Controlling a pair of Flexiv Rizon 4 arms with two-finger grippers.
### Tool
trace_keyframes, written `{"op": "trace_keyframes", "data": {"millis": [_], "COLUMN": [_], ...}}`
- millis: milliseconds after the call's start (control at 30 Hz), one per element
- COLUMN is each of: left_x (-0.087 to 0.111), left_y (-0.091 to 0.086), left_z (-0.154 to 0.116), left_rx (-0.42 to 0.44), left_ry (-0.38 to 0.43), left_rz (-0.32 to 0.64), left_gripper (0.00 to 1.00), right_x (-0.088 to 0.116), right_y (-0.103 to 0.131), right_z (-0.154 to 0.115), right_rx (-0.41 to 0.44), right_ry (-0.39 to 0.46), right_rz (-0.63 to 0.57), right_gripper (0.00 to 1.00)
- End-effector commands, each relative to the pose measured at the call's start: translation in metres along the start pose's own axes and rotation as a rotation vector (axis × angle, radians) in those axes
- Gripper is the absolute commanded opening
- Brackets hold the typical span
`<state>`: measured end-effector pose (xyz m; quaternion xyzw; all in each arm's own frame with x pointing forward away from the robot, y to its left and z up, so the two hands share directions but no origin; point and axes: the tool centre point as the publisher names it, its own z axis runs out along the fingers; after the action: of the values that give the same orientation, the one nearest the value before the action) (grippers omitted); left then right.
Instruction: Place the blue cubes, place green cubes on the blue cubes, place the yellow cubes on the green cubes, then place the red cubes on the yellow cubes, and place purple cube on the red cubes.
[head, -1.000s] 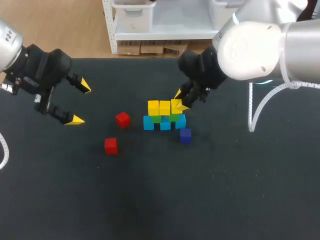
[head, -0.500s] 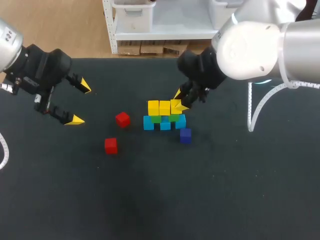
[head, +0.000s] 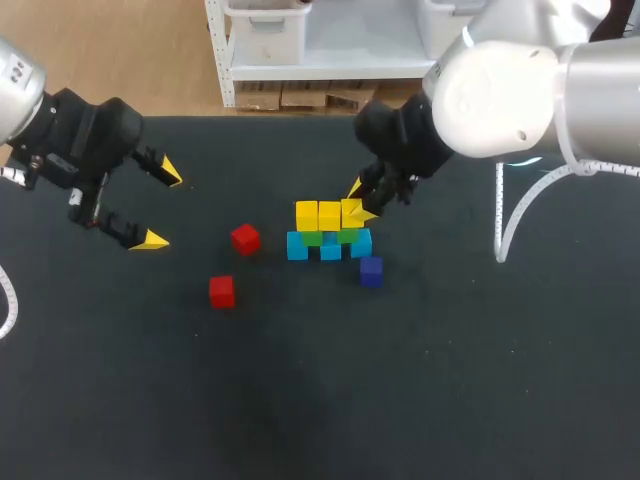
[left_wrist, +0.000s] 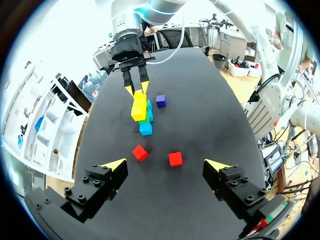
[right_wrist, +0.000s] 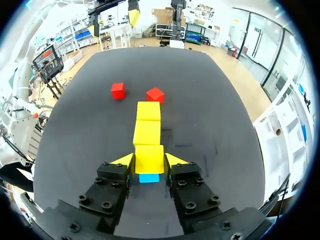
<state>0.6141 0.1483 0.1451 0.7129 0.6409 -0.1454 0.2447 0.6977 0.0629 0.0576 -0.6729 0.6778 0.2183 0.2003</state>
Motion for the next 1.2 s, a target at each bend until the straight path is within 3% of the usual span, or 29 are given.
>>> {"op": "trace_keyframes", "data": {"millis": [33,267,500,767,867,967,1200], "left_x": [0.002,0.002,0.002,0.002,0.002,0.002,0.002], "left_y": [0.000,0.000,0.000,0.000,0.000,0.000,0.000], "left_z": [0.000,0.000,0.000,0.000,0.000,0.000,0.000], "left_rx": [-0.002,-0.002,-0.002,-0.002,-0.002,-0.002,-0.002], "left_ry": [-0.006,-0.006,-0.006,-0.006,-0.006,-0.006,-0.006], "left_rz": [0.004,0.004,0.004,0.004,0.004,0.004,0.004], "left_gripper": [1.00,1.00,1.00,1.00,1.00,1.00,1.00], "right_x": [-0.001,-0.002,-0.002,-0.002,-0.002,-0.001,0.003], "right_y": [-0.002,-0.002,-0.002,-0.002,-0.002,-0.003,-0.004], "right_z": [0.001,0.002,0.003,0.003,0.003,0.003,-0.009], "right_rx": [-0.003,-0.005,-0.008,-0.011,-0.013,-0.014,0.004], "right_ry": [0.002,0.003,0.006,0.011,0.012,0.013,0.007], "right_rz": [0.002,0.001,0.001,0.006,0.006,0.009,0.031], "right_gripper": [0.00,0.00,0.28,0.47,0.65,1.00,1.00]}}
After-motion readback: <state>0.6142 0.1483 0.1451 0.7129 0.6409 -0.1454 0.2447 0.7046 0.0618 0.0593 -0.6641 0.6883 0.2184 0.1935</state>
